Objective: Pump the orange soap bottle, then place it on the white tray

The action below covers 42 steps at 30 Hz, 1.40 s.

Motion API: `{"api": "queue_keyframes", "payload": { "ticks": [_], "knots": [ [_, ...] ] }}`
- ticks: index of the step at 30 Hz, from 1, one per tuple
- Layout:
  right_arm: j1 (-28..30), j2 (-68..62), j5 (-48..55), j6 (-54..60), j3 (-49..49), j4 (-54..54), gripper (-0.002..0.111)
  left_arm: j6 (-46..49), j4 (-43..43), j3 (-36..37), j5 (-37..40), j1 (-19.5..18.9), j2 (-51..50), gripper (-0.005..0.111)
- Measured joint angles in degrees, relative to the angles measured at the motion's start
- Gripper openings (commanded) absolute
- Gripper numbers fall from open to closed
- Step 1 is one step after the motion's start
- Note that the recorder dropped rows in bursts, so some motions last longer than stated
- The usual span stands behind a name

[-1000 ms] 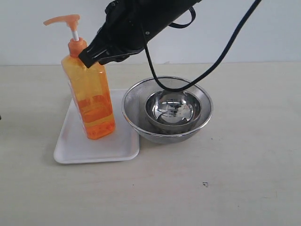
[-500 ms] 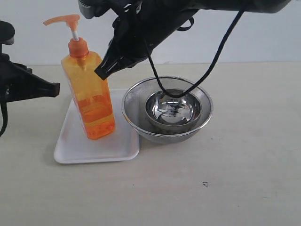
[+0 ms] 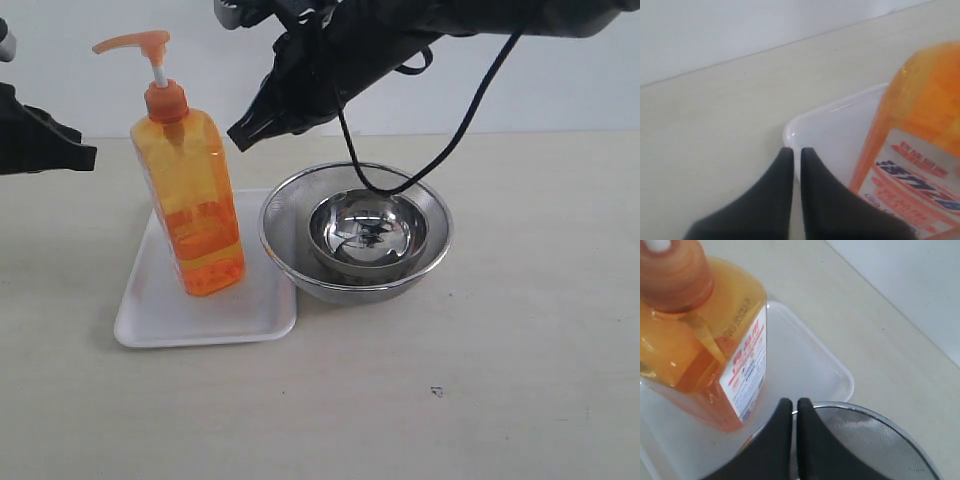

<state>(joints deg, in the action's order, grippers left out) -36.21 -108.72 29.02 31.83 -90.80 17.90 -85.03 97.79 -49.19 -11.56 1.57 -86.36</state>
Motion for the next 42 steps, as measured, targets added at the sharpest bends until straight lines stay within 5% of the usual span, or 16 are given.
{"api": "queue_keyframes", "payload": {
  "ticks": [6, 13, 20, 42],
  "knots": [
    [0.14, -3.43, -1.89, 3.45, 0.13, 4.47, 0.000, 16.83, -13.39, -0.73, -10.07, -0.27, -2.39, 0.005],
    [0.14, -4.29, -4.36, 8.85, 0.13, 10.35, 0.000, 23.69, -19.43, -0.73, -11.92, -0.27, -4.57, 0.005],
    [0.02, -4.29, -4.45, 16.32, 0.13, 18.22, 0.000, 24.07, -19.77, -0.73, -13.00, -0.27, -5.66, 0.005],
    [-2.87, -4.29, -2.30, 17.12, 0.13, 18.12, 0.000, 12.96, -11.14, -0.73, -12.96, -0.38, -5.66, 0.005]
  ]
}}
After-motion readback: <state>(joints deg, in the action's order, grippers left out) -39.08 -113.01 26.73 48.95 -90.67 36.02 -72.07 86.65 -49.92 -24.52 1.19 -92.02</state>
